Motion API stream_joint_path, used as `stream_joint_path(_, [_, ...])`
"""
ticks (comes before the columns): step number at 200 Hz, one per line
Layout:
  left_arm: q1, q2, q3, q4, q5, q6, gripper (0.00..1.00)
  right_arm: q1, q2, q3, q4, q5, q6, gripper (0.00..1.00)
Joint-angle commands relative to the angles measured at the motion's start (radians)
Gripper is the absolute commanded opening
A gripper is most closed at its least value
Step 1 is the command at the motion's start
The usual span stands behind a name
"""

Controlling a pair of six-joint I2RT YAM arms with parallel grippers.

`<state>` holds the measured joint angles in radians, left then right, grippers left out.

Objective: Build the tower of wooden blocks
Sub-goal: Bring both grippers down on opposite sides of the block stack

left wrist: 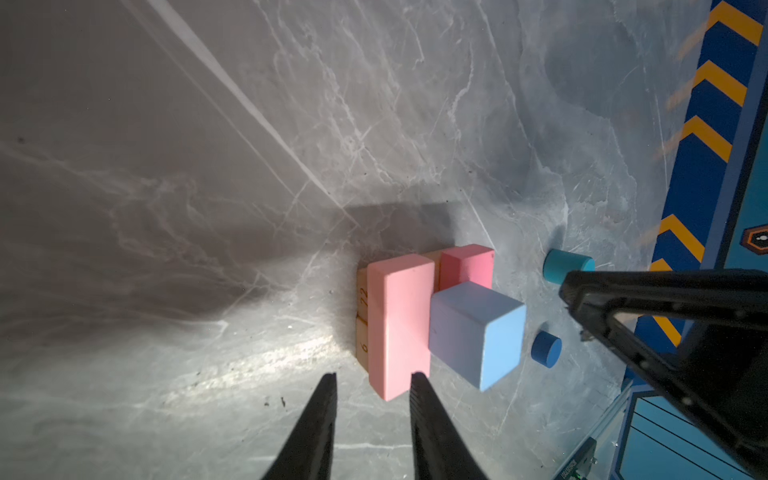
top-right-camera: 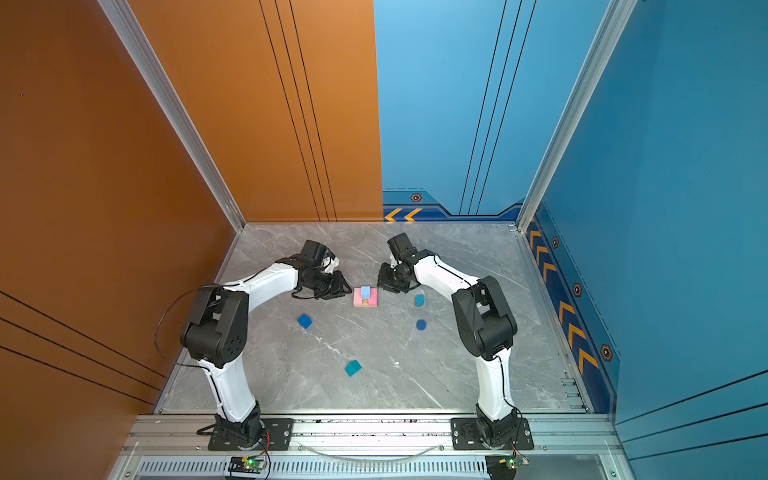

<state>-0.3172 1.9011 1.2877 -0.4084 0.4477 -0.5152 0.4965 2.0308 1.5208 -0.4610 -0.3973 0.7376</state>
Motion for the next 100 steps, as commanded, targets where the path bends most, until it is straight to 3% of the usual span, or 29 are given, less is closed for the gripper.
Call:
stream_joint_path(1, [-0.009, 0.014, 0.038, -0.003, 0.031, -0.007, 0.32, -0.003, 0.02, -0.013, 0.033, -0.034, 0.019, 0.26])
stream_joint_path(100, [-0.017, 0.063, 0.065, -0.003, 0.05, -0.016, 0.29, -0.004, 0.037, -0.041, 0.077, -0.067, 0.055, 0.25])
